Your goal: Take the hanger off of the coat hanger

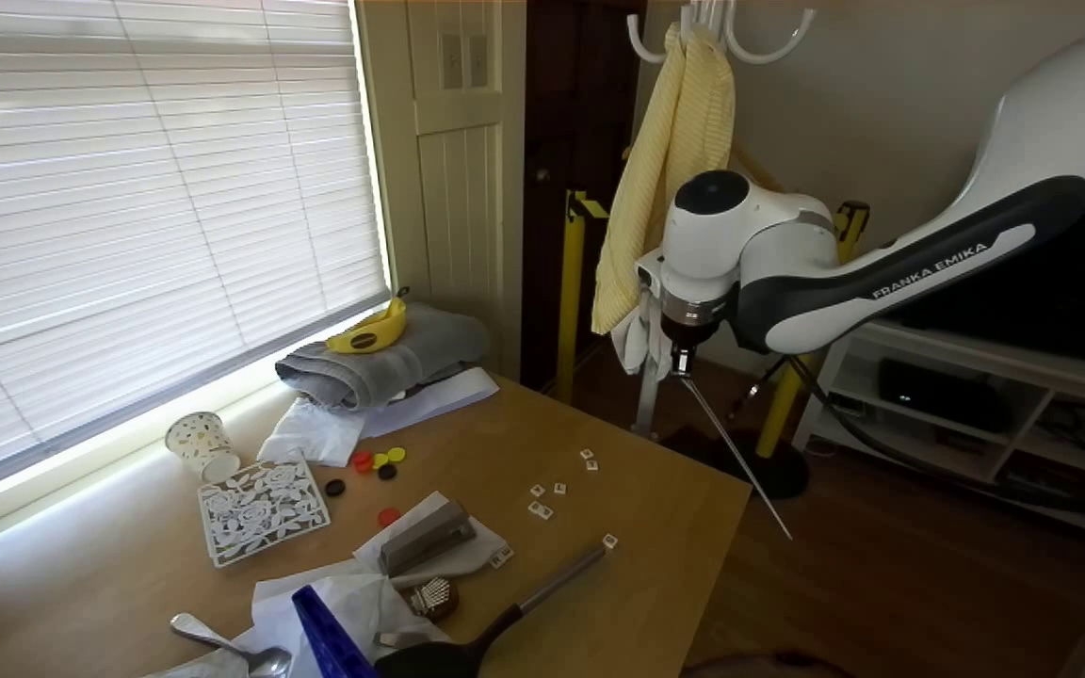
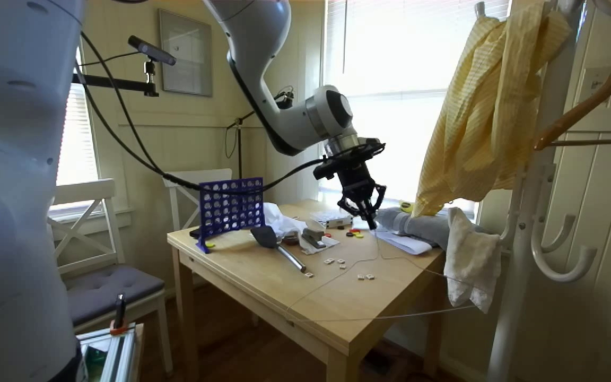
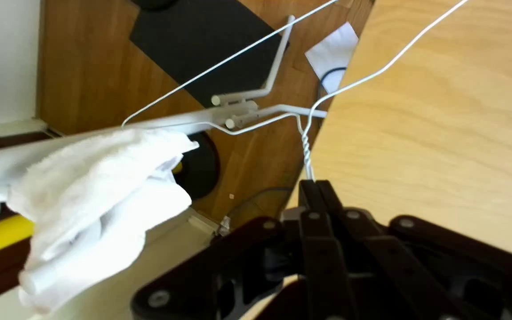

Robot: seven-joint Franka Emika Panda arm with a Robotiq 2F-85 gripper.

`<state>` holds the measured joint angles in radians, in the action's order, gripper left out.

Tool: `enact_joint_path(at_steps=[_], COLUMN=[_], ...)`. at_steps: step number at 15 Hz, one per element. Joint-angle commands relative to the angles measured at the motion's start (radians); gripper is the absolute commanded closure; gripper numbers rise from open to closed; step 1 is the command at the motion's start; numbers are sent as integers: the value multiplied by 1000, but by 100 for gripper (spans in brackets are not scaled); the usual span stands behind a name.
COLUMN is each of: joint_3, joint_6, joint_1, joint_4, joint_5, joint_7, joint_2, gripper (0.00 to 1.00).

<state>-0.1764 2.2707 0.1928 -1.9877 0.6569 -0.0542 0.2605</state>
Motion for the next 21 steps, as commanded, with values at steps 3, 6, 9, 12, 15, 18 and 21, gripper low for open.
enact_joint_path(at_steps=[3,6,9,12,15,18,21], joint_3=[-50,-78,-115,-156,-221,-221,-179], joint_6=[122,181,211,179,136,33,-164], joint_1=[-13,-28,-50,-69,-121,-143,-170], joint_4=[-2,11,55,113,163,219,294], joint_5=[-200,-331,-472,-617,-744,-870,-909], joint_7=[332,534,746,961,1178,1389,1537], joint_2=[-33,-30,1,33,57,96,148], gripper=[99,99,99,99,99,99,99])
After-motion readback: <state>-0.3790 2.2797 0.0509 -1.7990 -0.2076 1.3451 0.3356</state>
